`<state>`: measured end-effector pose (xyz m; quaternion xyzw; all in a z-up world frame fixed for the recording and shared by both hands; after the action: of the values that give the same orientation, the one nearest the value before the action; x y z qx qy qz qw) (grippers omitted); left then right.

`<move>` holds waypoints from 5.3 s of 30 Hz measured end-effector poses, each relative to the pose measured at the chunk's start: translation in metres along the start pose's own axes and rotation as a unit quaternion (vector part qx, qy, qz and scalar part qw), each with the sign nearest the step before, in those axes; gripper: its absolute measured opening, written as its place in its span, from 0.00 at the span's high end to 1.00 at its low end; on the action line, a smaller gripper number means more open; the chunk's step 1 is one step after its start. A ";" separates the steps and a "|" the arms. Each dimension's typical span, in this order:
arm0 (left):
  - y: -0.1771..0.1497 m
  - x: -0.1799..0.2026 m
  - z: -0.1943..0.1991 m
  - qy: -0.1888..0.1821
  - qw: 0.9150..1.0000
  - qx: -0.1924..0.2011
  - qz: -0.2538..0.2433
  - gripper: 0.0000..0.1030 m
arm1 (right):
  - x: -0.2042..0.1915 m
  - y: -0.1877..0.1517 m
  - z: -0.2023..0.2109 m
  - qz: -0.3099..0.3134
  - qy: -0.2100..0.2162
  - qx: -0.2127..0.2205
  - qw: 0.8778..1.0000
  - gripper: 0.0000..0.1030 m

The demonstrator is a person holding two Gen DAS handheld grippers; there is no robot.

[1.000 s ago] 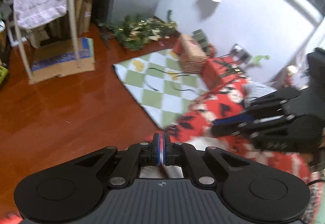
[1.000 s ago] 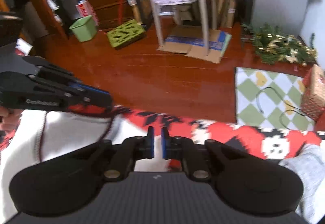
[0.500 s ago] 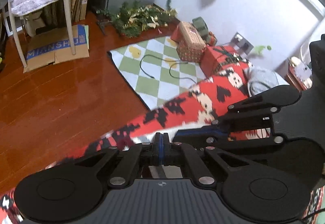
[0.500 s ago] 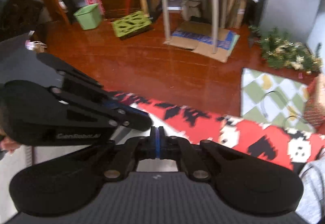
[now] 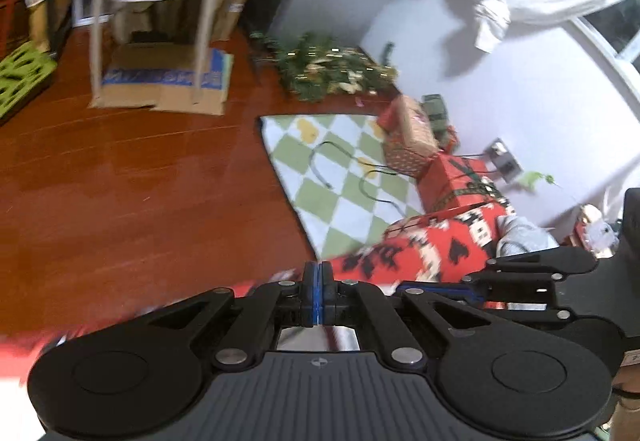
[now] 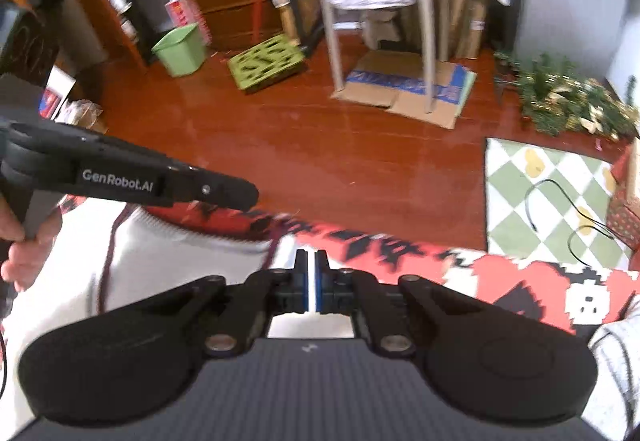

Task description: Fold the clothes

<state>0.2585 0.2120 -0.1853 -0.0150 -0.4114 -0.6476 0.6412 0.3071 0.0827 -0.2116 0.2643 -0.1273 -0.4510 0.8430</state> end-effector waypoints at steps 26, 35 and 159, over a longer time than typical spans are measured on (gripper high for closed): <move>-0.031 -0.051 0.036 0.054 0.998 0.038 0.023 0.97 | -0.093 0.026 -0.043 0.001 0.003 0.003 1.000 0.93; -0.058 -0.043 0.090 0.067 0.996 0.047 0.038 0.97 | -0.052 -0.008 0.023 -0.018 -0.020 -0.001 1.000 0.92; -0.054 -0.116 0.123 0.106 0.984 0.115 0.085 0.98 | 0.000 -0.004 -0.005 -0.110 -0.101 0.011 0.989 0.92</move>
<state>0.1711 0.3658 -0.1947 0.0929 -0.4098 -0.5369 0.7315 0.3067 0.0828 -0.2182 0.2392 -0.1873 -0.5642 0.7677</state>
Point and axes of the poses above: each gripper's, at about its wrist camera, not at the fingertips, and z roughly against the way its jaws point, x to its right, y to its top, the point moved 3 cm from there along -z, roughly the way its jaws point, and after that the axes turned 12 degrees about -y, right-handed, at the moved point
